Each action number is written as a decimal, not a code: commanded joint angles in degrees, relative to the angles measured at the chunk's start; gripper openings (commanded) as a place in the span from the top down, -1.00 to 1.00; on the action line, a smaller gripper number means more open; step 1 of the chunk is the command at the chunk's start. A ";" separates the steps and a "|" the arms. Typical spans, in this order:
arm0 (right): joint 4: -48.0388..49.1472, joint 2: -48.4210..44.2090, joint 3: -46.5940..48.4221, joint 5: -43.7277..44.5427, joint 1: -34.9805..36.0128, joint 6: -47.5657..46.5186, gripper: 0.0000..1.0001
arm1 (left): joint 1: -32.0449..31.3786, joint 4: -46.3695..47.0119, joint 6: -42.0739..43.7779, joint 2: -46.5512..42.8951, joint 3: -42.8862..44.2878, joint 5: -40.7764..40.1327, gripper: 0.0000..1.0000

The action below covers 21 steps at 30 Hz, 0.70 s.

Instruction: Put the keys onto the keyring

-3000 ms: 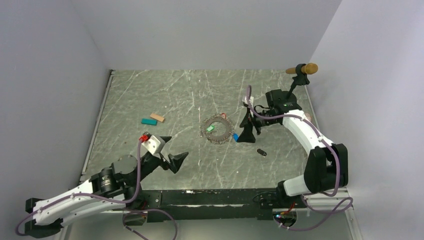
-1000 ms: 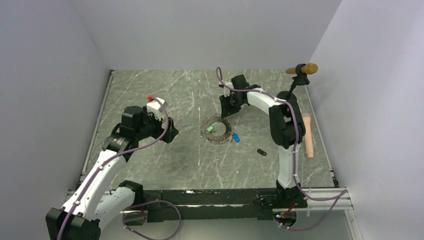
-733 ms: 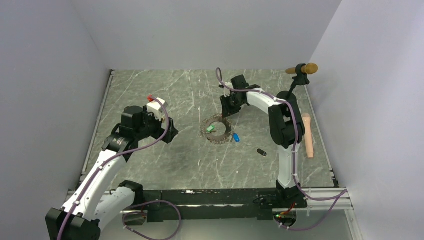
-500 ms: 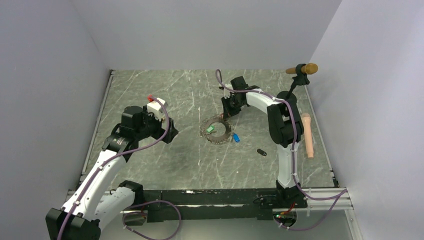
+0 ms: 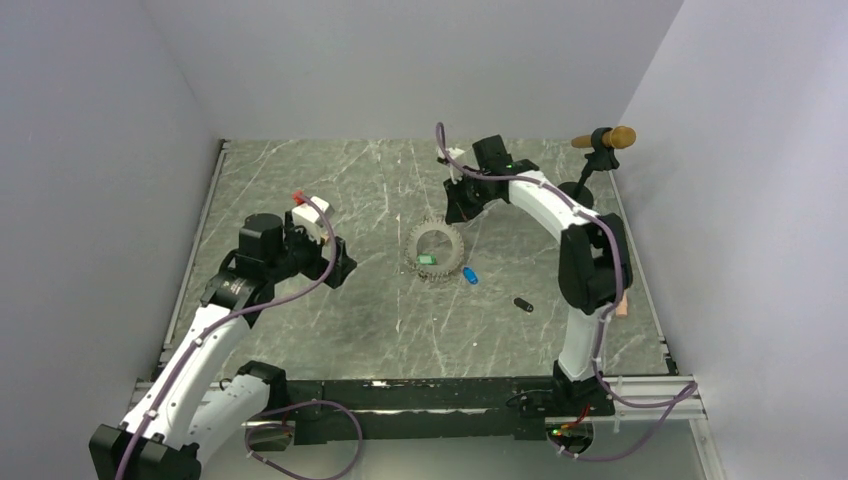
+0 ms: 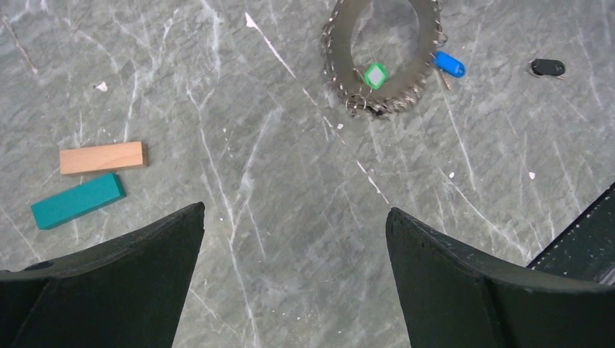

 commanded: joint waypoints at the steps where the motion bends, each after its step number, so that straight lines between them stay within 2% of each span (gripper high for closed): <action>1: -7.43 -8.99 3.27 -15.52 0.14 -14.60 1.00 | 0.32 2.98 1.65 -2.63 -0.76 5.94 -0.99; 7: -22.31 -16.59 3.61 -25.82 1.73 -35.41 1.00 | 0.30 11.72 2.23 -8.66 -5.33 17.15 -0.99; 11: -30.31 -22.14 1.54 -27.30 3.96 -51.59 1.00 | 0.34 21.86 1.80 -13.46 -10.31 27.89 -0.98; 14: -36.50 -24.68 0.50 -26.65 5.84 -62.27 1.00 | 0.24 31.12 -2.17 -15.85 -13.87 33.13 -0.95; 16: -40.03 -25.28 0.76 -23.87 7.86 -66.49 1.00 | -0.02 35.38 -4.59 -16.40 -14.76 34.65 -0.93; 18: -41.97 -25.24 1.82 -17.71 11.44 -66.70 1.00 | -0.85 36.14 -5.33 -15.88 -14.12 34.62 -0.91; 21: -43.07 -23.23 2.88 -4.26 19.36 -60.53 1.00 | -4.08 33.12 -4.05 -14.07 -11.82 32.89 -0.86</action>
